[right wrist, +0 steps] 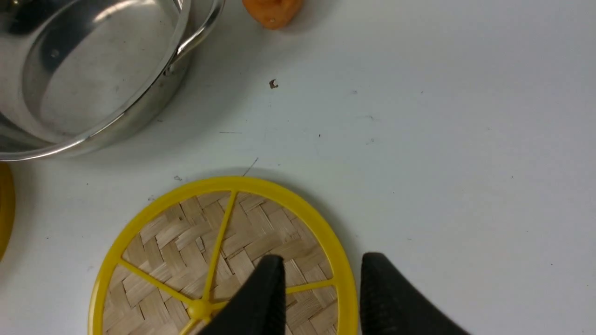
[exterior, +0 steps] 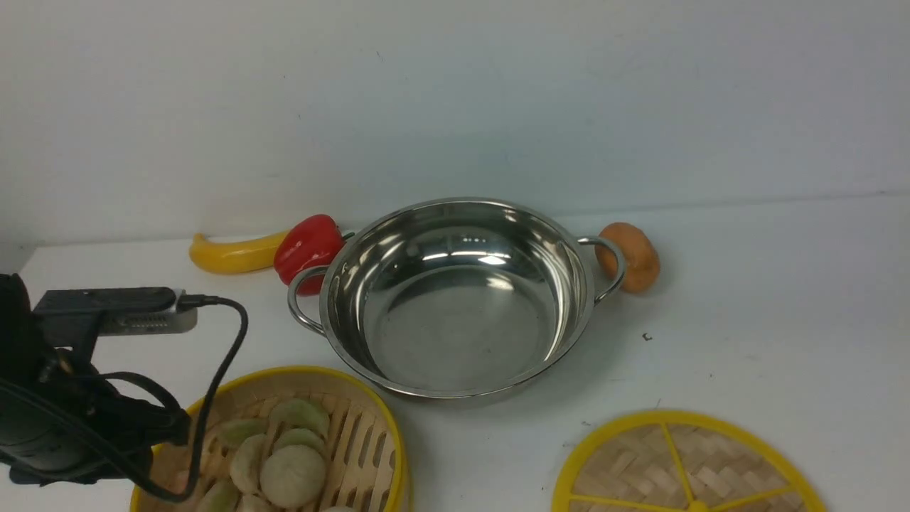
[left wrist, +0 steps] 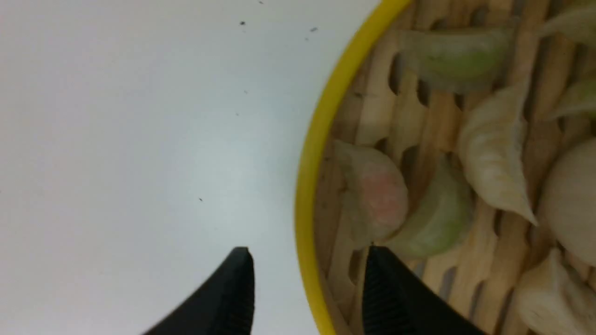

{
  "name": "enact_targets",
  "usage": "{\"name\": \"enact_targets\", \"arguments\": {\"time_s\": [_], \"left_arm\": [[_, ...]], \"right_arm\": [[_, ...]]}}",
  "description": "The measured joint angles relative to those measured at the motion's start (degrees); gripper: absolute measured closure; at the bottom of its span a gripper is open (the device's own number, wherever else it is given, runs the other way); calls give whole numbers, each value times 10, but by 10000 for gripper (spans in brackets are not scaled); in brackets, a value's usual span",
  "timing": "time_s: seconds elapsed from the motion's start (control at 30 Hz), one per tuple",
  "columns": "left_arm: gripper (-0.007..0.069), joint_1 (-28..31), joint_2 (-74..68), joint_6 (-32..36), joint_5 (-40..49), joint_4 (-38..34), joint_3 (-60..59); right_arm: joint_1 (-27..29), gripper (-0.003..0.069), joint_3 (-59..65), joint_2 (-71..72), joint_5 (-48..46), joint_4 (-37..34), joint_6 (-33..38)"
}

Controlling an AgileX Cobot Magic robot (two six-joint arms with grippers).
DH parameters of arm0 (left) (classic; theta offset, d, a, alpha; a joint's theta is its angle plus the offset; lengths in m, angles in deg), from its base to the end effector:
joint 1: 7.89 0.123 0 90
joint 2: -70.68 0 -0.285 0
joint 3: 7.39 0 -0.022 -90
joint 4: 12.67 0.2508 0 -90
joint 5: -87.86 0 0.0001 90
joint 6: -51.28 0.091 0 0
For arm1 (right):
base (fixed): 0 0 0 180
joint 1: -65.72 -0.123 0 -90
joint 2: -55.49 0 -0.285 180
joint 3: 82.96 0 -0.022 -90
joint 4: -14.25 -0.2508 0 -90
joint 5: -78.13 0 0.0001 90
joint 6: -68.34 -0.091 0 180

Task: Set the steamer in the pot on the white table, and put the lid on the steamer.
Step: 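Grasp the rim of the steamer basket holding the buns with the left gripper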

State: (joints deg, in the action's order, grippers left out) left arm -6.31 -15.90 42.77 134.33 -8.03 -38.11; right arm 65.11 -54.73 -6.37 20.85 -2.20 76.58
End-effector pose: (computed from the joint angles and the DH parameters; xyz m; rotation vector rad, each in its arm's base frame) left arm 0.2412 0.0120 0.2248 -0.1835 2.8483 0.0704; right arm 0.1652 0.0235 0.3224 -0.0882 2.5392 0.3165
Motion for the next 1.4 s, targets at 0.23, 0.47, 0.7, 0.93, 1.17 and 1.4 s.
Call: {"name": "enact_targets", "arguments": {"time_s": [0.23, 0.47, 0.7, 0.93, 1.17, 1.4], "left_arm": [[321, 48, -21, 73, -16, -53, 0], [321, 52, -73, 123, -54, -106, 0], [335, 52, -133, 129, -75, -108, 2], [594, 52, -162, 131, -89, -82, 3], [596, 52, -161, 106, 7, 3, 49], [594, 56, -102, 107, 150, 87, 118]], "right_arm": [[0, 416, 0, 0, -1, -1, 0], [0, 416, 0, 0, -1, -1, 0], [0, 416, 0, 0, -1, -1, 0], [0, 416, -1, 0, -1, -1, 4], [-1, 416, -1, 0, -4, -2, 4], [-1, 416, -1, 0, -5, -2, 4]]}}
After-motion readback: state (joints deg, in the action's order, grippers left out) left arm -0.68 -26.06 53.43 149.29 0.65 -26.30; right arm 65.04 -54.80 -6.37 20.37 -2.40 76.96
